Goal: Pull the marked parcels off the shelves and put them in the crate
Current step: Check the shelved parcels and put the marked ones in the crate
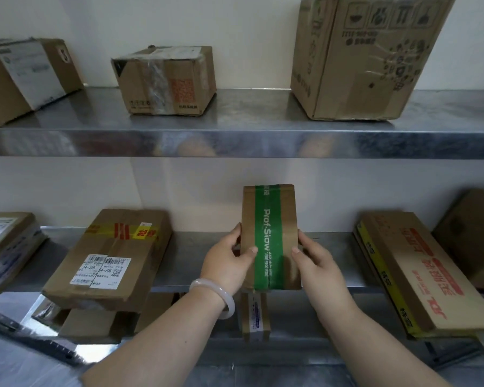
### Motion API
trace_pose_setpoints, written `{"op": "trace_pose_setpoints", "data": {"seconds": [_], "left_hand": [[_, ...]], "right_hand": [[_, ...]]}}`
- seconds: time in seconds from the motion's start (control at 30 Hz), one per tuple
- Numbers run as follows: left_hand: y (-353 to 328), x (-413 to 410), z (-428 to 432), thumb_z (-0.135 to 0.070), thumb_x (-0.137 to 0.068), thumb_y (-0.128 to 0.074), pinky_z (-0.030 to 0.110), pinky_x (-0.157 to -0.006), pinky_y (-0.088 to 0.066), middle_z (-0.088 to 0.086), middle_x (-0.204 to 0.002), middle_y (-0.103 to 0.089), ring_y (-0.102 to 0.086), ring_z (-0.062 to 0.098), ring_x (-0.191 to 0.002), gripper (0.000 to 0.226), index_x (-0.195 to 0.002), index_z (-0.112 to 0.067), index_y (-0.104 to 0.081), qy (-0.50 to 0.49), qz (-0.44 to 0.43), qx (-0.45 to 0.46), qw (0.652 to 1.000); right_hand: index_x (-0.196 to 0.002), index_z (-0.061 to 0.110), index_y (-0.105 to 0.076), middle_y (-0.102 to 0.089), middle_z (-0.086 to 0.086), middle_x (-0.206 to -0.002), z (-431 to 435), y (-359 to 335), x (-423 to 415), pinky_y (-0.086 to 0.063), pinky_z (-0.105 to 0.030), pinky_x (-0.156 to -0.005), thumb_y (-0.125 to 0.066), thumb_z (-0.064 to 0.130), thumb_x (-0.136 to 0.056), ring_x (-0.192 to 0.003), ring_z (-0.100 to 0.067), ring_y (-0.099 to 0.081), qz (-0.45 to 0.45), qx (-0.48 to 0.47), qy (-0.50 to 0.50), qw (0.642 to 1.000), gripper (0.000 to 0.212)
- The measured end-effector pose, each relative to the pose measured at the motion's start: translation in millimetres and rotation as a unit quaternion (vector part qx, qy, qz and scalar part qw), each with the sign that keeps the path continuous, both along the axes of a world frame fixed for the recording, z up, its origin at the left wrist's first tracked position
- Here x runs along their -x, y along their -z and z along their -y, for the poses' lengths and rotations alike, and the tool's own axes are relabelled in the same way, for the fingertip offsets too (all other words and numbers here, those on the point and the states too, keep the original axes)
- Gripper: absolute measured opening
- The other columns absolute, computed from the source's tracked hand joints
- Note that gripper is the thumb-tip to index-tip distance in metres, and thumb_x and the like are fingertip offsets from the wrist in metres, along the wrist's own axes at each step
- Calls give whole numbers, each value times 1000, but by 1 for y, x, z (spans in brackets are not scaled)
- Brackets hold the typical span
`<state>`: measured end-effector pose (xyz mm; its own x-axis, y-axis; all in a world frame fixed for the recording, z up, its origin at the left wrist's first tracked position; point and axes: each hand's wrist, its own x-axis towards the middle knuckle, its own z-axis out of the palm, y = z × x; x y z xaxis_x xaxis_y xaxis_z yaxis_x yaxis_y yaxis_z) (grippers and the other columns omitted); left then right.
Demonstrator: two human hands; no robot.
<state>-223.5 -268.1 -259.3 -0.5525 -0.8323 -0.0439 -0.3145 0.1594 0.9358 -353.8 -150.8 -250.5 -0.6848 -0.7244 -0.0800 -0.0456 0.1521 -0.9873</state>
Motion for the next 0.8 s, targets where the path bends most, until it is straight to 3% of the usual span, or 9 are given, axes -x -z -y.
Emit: {"op": "trace_pose_setpoints", "data": {"seconds": [0.1,0.17,0.23,0.3,0.37,0.5,0.6,0.7,0.8], "left_hand": [[-2,2,-4,-39,-81,-74,15,-80,-52,-24,-111,-66,-63,-4,-100,51,-125,-49,-50,7,2,-23,1000],[-3,5,-10,-55,-67,-77,23,-88,-50,-14,-126,-55,-58,3,-104,74,-133,-47,-44,20,21,-38,999],[-1,7,-12,-66,-52,-73,24,-87,-43,-3,-136,-37,-47,7,-102,106,-146,-42,-30,17,64,-49,997],[1,7,-12,-64,-52,-75,23,-86,-39,0,-140,-27,-39,7,-100,113,-148,-45,-19,17,73,-56,996],[6,7,-9,-53,-63,-77,27,-88,-37,0,-141,-25,-35,10,-105,106,-148,-48,-14,25,68,-64,995],[17,0,0,-51,-57,-78,43,-101,-48,-9,-130,-52,-52,15,-117,105,-146,-52,-22,28,-2,-150,988],[25,-4,6,-50,-58,-82,49,-99,-50,-13,-126,-57,-57,17,-116,95,-135,-62,-28,32,-46,-211,976],[34,-3,9,-50,-61,-79,44,-94,-53,-13,-127,-56,-58,16,-114,79,-114,-78,-27,34,-48,-238,969],[39,3,10,-56,-68,-66,44,-94,-52,-14,-124,-59,-58,17,-113,58,-108,-82,-33,27,-22,-244,969]], "right_hand": [[-143,34,-44,-40,12,-141,2,-4,-10,-32,2,-84,-50,27,-99,-126,1,-36,-48,-25,-38,998,45],[-146,32,-40,-35,12,-148,1,-5,-17,-28,-8,-98,-46,28,-101,-132,0,-31,-50,-30,-68,996,45],[-146,31,-39,-31,13,-151,0,-6,-23,-19,-8,-100,-43,31,-102,-133,4,-25,-86,-34,-76,993,45],[-146,33,-40,-30,13,-152,-2,-5,-24,-17,-9,-101,-39,35,-102,-131,6,-23,-105,-41,-82,990,44],[-144,35,-40,-30,14,-153,-4,-4,-24,-17,-16,-106,-38,40,-102,-130,6,-23,-105,-51,-105,988,43],[-148,34,-35,-27,9,-156,-6,0,-9,-21,-32,-117,-51,39,-97,-141,-6,-21,-173,-116,-122,970,53],[-149,36,-31,-31,4,-155,-9,4,15,-36,-46,-111,-59,35,-93,-141,-19,-30,-159,-170,-86,969,63],[-146,38,-34,-49,8,-142,-10,13,24,-47,-30,-96,-62,34,-92,-125,-13,-49,-113,-181,-108,971,61],[-146,38,-34,-48,9,-142,-8,23,26,-46,-20,-86,-63,35,-91,-121,-8,-48,-121,-183,-122,968,62]]}}
